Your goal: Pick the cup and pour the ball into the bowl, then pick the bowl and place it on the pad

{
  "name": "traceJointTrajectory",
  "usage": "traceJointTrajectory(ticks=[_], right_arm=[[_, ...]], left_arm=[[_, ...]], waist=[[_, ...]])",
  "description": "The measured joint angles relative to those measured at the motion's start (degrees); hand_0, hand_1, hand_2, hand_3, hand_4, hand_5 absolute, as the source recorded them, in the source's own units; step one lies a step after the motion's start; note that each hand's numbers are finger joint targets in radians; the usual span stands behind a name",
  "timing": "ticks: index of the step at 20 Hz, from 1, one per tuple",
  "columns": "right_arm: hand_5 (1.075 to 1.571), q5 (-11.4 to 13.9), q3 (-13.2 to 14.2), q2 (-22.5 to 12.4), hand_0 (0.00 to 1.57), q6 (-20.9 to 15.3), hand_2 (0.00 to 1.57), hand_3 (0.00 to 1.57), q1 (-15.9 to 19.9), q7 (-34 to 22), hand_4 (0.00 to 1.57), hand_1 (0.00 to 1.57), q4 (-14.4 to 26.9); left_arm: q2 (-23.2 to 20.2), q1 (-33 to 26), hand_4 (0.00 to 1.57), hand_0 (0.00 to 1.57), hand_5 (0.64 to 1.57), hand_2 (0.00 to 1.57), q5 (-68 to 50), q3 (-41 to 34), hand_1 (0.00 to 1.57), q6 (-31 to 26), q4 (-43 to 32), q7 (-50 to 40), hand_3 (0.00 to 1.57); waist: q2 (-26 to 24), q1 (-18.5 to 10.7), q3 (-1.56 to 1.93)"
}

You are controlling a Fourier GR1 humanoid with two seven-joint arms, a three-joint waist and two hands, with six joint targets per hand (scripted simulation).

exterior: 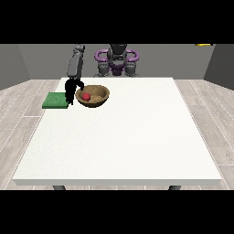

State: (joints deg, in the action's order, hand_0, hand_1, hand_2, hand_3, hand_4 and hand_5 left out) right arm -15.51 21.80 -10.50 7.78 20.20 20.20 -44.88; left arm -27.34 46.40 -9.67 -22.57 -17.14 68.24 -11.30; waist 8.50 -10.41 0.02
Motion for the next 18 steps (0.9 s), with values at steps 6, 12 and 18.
traceJointTrajectory(ticks=[6,12,18], right_arm=[[1.549,0.0,-0.4,0.2,0.0,2.7,0.0,0.0,0.9,6.7,0.48,0.0,4.1],[1.546,-0.7,-0.5,0.0,0.0,2.8,0.0,0.0,1.0,7.5,0.43,0.0,4.0],[1.547,0.5,-1.5,1.3,0.0,-1.2,0.0,0.0,4.1,7.2,0.48,0.0,5.6]], left_arm=[[-2.1,-1.5,1.01,0.0,1.534,0.0,-2.6,-1.2,0.0,-0.7,3.3,-0.6,0.0],[-3.9,-2.6,1.02,0.0,1.538,0.0,-4.5,-2.1,0.0,-2.0,4.9,-1.0,0.0],[-6.0,-3.8,1.02,0.0,1.54,0.0,-6.5,-3.5,0.0,-3.8,4.1,-0.9,0.0]], waist=[[1.5,0.5,-0.93],[2.4,0.2,-1.44],[2.7,0.4,-0.8]])
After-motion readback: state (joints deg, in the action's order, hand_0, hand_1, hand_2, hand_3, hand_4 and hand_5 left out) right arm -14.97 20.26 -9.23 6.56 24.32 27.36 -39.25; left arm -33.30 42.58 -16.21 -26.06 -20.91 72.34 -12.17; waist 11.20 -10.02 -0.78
